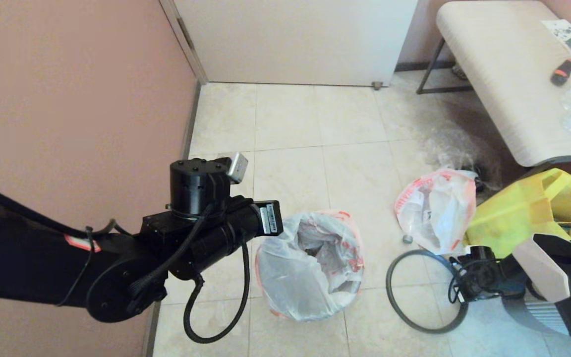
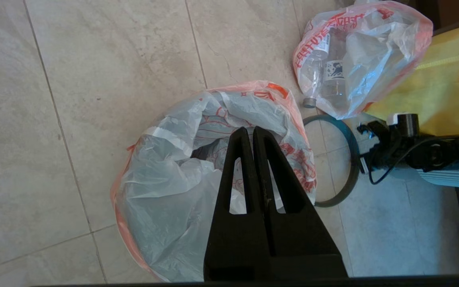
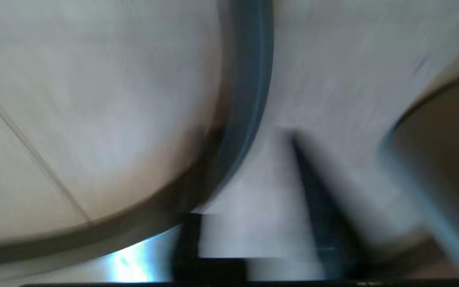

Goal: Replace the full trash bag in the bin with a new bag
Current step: Place the trash can ring on the trash can

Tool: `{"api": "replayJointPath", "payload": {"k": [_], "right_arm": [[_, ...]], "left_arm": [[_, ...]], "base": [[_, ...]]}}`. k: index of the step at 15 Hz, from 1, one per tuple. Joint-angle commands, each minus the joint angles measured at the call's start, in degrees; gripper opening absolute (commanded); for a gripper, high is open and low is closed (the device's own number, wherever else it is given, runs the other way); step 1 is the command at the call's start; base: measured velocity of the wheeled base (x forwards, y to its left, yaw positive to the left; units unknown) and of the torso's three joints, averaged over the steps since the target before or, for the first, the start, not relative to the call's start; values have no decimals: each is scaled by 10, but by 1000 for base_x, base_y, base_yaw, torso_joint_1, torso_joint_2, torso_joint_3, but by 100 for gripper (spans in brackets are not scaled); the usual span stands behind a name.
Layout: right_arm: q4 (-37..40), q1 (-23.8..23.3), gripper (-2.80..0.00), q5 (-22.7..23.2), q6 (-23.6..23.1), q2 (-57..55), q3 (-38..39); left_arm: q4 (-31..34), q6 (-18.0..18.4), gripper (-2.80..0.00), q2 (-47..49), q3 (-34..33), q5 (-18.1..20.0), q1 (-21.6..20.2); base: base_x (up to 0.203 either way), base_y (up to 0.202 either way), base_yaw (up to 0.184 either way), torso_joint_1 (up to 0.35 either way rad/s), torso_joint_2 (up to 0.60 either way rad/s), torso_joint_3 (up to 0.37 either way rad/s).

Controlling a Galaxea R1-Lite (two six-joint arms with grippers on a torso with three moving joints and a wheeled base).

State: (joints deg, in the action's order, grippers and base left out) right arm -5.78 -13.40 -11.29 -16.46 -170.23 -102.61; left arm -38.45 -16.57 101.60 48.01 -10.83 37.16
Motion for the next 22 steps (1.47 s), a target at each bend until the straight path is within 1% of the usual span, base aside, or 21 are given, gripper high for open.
{"api": "replayJointPath", "payload": {"k": [1, 2, 4, 6, 7, 9, 12, 15, 18, 20, 21, 22], "right_arm": [[15, 0, -280, 0, -1, -1, -5], [18, 0, -280, 0, -1, 1, 0], [46, 0, -280, 0, 1, 13, 8], [49, 0, -280, 0, 15, 57, 52], [42, 0, -280, 1, 29, 95, 92], [8, 1, -280, 2, 56, 176, 200], [-63, 2, -280, 1, 77, 297, 365], [-106, 2, -280, 1, 86, 423, 469], [-107, 3, -280, 0, 85, 544, 530], [-65, 5, -280, 0, 82, 613, 547], [-38, 6, -280, 0, 81, 632, 552], [-33, 5, -280, 0, 82, 633, 551]], "left_arm": [[-2, -1, -280, -1, 1, -1, 0], [-2, -1, -280, -1, 1, -2, 0], [-2, -1, -280, -4, 1, -2, -1], [-2, -1, -280, -16, 1, -2, -4], [-2, 0, -280, -29, 1, -2, -4], [0, 1, -280, -49, 0, -2, 0], [3, 3, -280, -77, -1, -2, 7], [4, 4, -280, -96, -1, -2, 9], [4, 4, -280, -103, -3, -2, 13], [5, 4, -280, -107, -4, -3, 13], [5, 5, -280, -111, -4, -2, 12], [5, 6, -280, -112, -4, -2, 12]], "base": [[0, 0, 0, 0, 0, 0], [0, 0, 0, 0, 0, 0], [0, 0, 0, 0, 0, 0], [0, 0, 0, 0, 0, 0], [0, 0, 0, 0, 0, 0], [0, 0, 0, 0, 0, 0], [0, 0, 0, 0, 0, 0], [0, 0, 0, 0, 0, 0], [0, 0, 0, 0, 0, 0], [0, 0, 0, 0, 0, 0], [0, 0, 0, 0, 0, 0], [0, 0, 0, 0, 0, 0]]}}
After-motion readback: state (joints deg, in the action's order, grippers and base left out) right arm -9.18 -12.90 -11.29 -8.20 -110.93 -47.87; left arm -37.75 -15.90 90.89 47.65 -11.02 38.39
